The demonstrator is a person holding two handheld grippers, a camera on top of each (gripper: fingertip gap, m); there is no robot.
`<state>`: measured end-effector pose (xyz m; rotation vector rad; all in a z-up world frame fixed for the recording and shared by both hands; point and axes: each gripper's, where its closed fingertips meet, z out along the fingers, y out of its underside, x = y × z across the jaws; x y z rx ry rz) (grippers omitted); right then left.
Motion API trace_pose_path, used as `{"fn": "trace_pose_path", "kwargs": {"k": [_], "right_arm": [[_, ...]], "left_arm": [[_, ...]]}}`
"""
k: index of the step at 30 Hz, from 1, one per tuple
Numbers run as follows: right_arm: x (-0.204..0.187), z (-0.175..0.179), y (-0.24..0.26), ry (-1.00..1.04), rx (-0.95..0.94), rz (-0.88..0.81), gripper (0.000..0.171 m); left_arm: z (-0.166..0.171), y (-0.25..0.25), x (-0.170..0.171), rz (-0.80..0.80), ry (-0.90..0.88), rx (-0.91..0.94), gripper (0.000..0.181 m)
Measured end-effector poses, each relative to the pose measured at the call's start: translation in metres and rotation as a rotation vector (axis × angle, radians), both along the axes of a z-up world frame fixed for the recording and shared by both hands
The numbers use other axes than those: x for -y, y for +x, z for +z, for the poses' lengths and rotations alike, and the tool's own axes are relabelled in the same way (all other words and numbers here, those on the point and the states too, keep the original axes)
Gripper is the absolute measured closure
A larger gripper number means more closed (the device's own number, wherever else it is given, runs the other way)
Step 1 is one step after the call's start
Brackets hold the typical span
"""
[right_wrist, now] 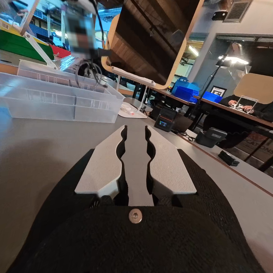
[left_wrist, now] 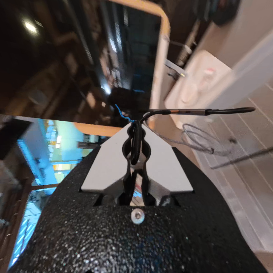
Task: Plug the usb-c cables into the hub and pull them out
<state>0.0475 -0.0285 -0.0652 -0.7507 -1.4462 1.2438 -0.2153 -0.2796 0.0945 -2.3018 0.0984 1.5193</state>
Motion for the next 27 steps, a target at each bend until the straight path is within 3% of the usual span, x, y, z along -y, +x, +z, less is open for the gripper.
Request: {"fn": "trace_pose_path", "kwargs": {"k": [1,4,7,9,11,18,23,27], "right_arm": [[0.0,0.001,0.0,-0.002,-0.003,-0.003,0.148],[-0.001,0.005,0.002,-0.003,-0.023,-0.015,0.148],[-0.007,0.012,0.005,0.005,-0.061,-0.059,0.148],[-0.012,0.021,0.009,0.001,-0.106,-0.09,0.148],[-0.019,0.033,0.016,-0.011,-0.173,-0.122,0.147],[-0.048,0.079,0.056,-0.016,-0.463,-0.287,0.144],[-0.064,0.075,0.051,-0.055,-0.413,-0.334,0.151],[-0.079,0.056,0.035,-0.115,-0.259,-0.346,0.142]], "left_arm": [[0.025,0.007,-0.008,-0.02,0.034,-0.076,0.177],[0.096,0.03,-0.036,-0.079,0.137,-0.229,0.176],[0.149,0.062,-0.082,-0.211,0.252,-0.258,0.176],[0.167,0.082,-0.115,-0.301,0.3,-0.253,0.175],[0.166,0.098,-0.148,-0.379,0.31,-0.219,0.176],[0.07,0.152,-0.247,-0.619,0.244,-0.074,0.175],[-0.023,0.18,-0.288,-0.662,0.238,0.176,0.175],[-0.074,0.194,-0.293,-0.655,0.214,0.224,0.176]]}}
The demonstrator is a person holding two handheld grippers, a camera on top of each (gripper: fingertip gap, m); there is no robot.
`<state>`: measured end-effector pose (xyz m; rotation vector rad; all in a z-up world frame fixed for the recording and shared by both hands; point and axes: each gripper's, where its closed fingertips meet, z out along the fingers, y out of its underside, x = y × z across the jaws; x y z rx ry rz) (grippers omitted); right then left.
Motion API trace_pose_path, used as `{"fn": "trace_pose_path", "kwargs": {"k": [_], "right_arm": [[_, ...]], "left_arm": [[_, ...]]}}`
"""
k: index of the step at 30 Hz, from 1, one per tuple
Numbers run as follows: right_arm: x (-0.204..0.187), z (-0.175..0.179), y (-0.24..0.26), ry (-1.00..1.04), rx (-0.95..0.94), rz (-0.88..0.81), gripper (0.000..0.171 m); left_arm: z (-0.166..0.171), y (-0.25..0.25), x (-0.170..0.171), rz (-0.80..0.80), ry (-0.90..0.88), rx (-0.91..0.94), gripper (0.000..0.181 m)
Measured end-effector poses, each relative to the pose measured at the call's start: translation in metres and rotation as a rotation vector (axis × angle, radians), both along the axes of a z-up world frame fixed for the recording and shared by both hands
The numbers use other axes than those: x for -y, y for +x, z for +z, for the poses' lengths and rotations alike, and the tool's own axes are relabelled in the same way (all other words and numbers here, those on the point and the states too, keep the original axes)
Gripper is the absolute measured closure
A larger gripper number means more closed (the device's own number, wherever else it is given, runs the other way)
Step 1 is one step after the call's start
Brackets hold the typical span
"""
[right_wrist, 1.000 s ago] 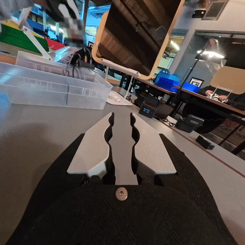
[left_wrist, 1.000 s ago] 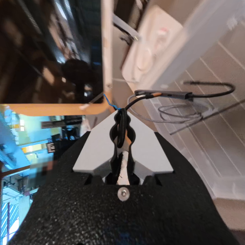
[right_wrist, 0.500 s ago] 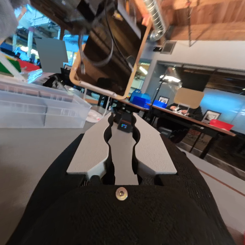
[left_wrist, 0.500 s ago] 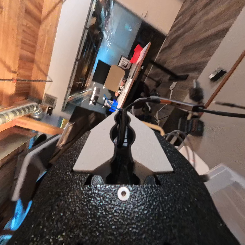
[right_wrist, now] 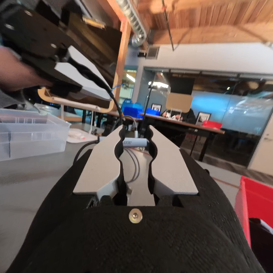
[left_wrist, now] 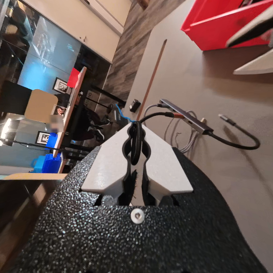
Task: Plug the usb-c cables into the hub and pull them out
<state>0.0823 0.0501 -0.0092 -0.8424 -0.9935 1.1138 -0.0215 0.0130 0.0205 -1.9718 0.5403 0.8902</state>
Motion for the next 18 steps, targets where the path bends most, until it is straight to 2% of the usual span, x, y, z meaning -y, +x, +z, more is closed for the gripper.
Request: {"fn": "trace_pose_path", "kwargs": {"k": [4,7,9,11,13,18], "right_arm": [[0.001,-0.024,-0.018,-0.063,0.164,0.075,0.139],[0.023,-0.045,-0.03,-0.125,0.314,0.24,0.131],[0.038,-0.062,-0.037,-0.208,0.429,0.314,0.111],[0.041,-0.075,-0.045,-0.301,0.492,0.294,0.082],[0.047,-0.085,-0.048,-0.321,0.531,0.274,0.08],[0.042,-0.104,-0.054,-0.058,0.645,0.075,0.091]], "left_arm": [[-0.048,0.007,0.015,0.072,-0.084,0.029,0.176],[-0.068,0.005,0.026,0.143,-0.07,0.174,0.176],[-0.072,0.005,0.03,0.174,-0.018,0.312,0.176],[-0.073,0.005,0.033,0.197,0.033,0.449,0.176],[-0.074,0.005,0.035,0.216,0.063,0.555,0.176],[-0.076,0.009,0.036,0.223,0.083,0.677,0.176]]}}
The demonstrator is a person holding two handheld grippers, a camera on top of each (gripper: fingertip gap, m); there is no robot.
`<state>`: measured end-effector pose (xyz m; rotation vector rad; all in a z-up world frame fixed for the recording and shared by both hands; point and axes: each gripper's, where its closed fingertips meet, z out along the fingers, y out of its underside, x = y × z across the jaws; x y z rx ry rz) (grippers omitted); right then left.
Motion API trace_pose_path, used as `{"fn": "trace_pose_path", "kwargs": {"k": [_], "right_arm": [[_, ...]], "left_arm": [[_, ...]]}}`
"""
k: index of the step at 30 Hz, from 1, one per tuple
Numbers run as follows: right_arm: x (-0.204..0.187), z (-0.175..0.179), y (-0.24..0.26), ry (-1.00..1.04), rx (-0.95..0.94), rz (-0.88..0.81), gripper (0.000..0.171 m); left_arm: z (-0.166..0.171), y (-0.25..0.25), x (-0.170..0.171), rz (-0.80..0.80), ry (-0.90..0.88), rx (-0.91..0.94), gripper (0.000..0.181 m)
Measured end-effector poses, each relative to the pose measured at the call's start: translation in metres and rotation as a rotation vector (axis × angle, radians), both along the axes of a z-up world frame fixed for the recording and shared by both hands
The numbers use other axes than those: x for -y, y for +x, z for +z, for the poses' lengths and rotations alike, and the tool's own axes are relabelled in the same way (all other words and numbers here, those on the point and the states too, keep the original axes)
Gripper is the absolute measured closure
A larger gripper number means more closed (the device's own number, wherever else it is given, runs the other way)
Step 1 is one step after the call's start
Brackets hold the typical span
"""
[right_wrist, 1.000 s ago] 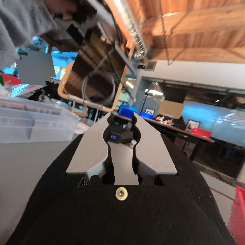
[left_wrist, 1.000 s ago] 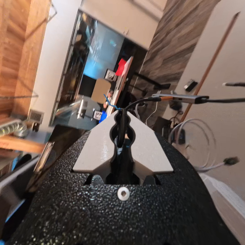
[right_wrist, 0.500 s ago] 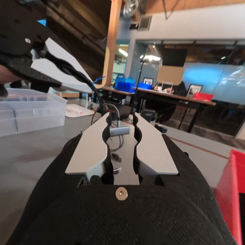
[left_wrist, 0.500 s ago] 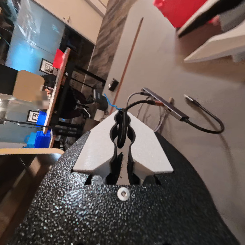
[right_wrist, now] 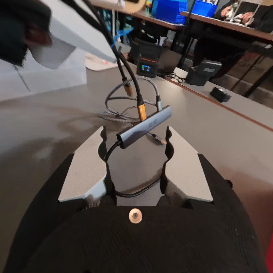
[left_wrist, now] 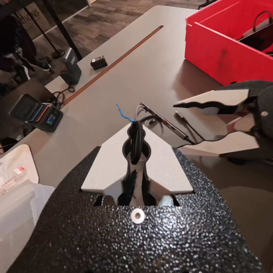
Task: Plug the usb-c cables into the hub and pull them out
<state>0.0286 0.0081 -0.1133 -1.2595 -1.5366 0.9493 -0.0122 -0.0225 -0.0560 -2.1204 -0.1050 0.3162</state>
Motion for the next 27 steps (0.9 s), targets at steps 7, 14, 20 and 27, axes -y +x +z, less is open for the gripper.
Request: {"fn": "trace_pose_path", "kwargs": {"k": [7,14,20,27], "right_arm": [[-0.036,0.011,0.003,0.32,-0.034,-0.165,0.161],[-0.033,0.033,0.006,0.245,-0.105,-0.081,0.163],[-0.018,0.09,0.03,-0.11,-0.331,0.156,0.163],[0.029,0.125,0.068,-0.424,-0.368,0.71,0.163]], "left_arm": [[0.01,0.025,-0.002,-0.09,0.075,0.125,0.177],[0.04,0.047,0.001,-0.222,0.259,0.069,0.175],[0.083,0.019,0.036,-0.099,0.541,-0.131,0.165],[0.074,0.065,0.022,-0.469,0.612,0.281,0.124]]}}
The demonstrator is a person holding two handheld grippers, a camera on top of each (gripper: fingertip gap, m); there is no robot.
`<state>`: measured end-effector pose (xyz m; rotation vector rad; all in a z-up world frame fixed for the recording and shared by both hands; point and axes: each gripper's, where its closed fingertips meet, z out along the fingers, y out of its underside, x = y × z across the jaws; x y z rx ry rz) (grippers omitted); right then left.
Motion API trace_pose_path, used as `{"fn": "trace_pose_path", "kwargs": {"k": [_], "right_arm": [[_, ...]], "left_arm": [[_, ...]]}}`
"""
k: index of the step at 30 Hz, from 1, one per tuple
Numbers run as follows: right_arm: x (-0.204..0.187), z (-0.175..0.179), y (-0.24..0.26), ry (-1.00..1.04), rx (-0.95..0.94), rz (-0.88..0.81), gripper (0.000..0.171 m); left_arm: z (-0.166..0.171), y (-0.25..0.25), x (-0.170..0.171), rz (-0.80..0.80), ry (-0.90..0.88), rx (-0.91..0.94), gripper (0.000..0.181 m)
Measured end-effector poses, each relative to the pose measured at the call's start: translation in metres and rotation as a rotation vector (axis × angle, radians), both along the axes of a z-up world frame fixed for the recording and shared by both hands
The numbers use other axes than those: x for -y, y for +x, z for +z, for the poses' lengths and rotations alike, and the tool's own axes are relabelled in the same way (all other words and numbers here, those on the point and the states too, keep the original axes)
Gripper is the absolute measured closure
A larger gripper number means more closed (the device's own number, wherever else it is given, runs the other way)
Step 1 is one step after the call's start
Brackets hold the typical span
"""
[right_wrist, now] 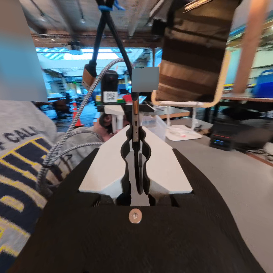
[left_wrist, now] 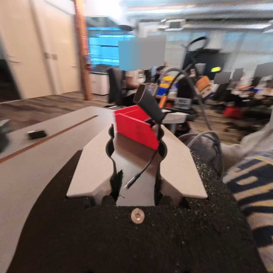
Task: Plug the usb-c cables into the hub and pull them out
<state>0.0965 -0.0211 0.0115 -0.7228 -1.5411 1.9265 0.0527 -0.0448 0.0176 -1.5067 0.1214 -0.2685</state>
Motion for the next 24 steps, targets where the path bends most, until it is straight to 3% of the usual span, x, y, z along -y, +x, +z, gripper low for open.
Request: {"fn": "trace_pose_path", "kwargs": {"k": [4,5,8,9,11,13,17,19,21,24], "right_arm": [[0.017,-0.009,0.006,0.008,0.053,0.137,0.163],[0.02,-0.012,0.006,0.018,0.061,0.15,0.163],[0.017,-0.015,-0.002,-0.029,0.09,0.116,0.159],[0.01,-0.017,-0.008,-0.031,0.118,0.055,0.154],[-0.01,-0.019,-0.013,-0.013,0.182,-0.078,0.128],[-0.037,-0.015,-0.008,0.045,0.193,-0.25,0.123],[-0.069,0.005,0.009,0.272,0.069,-0.552,0.123],[-0.033,-0.001,0.007,0.461,0.007,-0.478,0.122],[-0.006,-0.032,-0.006,0.757,-0.015,-0.436,0.122],[0.009,-0.072,-0.026,1.082,-0.099,-0.413,0.138]], "left_arm": [[-0.002,0.032,0.002,-0.203,0.022,-0.011,0.154],[-0.003,0.039,0.003,-0.245,0.023,-0.026,0.169],[-0.006,0.039,0.003,-0.249,0.014,-0.021,0.173],[-0.008,0.034,0.002,-0.216,0.005,-0.028,0.173],[-0.016,0.012,-0.003,-0.052,-0.03,-0.096,0.174],[-0.027,-0.013,0.0,0.132,-0.093,-0.251,0.174],[-0.047,-0.039,0.006,0.389,-0.218,-0.709,0.174],[-0.064,-0.041,0.002,0.417,-0.292,-0.893,0.173],[-0.08,-0.036,-0.003,0.391,-0.332,-1.011,0.173],[-0.098,-0.026,-0.008,0.333,-0.358,-1.16,0.173]]}}
